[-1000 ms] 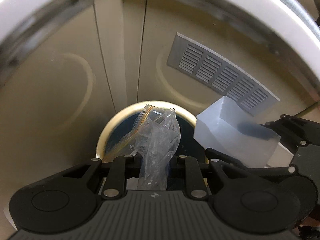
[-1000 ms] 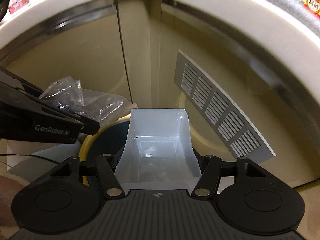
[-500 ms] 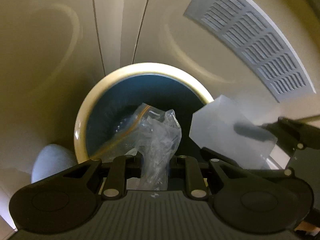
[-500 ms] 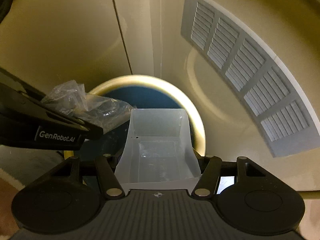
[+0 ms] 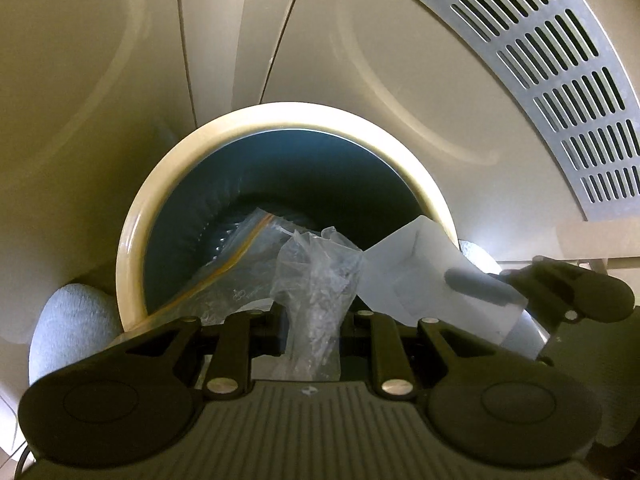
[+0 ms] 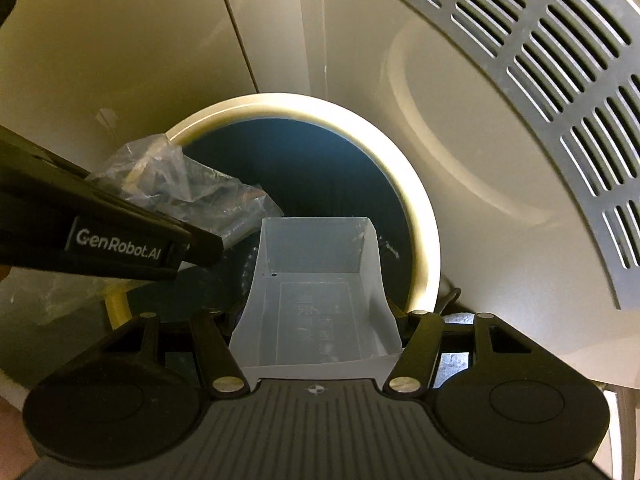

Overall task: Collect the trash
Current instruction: 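Open both tools to drop the box and bag into the bin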

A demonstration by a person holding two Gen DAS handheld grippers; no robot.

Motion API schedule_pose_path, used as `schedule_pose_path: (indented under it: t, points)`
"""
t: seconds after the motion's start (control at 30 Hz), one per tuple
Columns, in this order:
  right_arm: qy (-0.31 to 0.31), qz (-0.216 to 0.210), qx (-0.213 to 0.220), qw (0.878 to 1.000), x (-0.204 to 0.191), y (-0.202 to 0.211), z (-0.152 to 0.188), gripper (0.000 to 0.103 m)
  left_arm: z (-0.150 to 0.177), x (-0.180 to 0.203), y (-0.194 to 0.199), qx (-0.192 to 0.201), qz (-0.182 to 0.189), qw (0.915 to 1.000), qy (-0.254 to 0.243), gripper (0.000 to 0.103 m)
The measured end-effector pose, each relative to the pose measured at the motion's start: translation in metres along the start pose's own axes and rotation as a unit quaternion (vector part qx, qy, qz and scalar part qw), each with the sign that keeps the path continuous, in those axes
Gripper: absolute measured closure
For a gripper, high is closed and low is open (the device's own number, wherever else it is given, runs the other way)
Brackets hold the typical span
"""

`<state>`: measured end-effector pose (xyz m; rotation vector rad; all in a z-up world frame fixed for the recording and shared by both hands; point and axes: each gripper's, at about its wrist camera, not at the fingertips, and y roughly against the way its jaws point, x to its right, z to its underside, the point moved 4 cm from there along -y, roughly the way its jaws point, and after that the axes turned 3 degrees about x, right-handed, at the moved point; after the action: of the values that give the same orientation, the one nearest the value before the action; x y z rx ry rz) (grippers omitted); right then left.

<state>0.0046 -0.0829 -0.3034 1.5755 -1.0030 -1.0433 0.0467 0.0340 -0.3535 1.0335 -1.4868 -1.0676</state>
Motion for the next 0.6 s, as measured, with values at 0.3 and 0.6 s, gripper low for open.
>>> schedule_pose_path:
  t: [0.3, 0.6]
  points:
    - [-0.004, 0.006, 0.003, 1.000, 0.000, 0.011, -0.008, 0.038, -0.008, 0.005, -0.002, 0.019, 0.002, 0.9998, 0.006, 0.013]
    - [0.001, 0.020, 0.039, 0.999, -0.007, 0.048, -0.010, 0.017, -0.011, 0.002, 0.039, 0.046, -0.001, 0.9989, 0.011, 0.009]
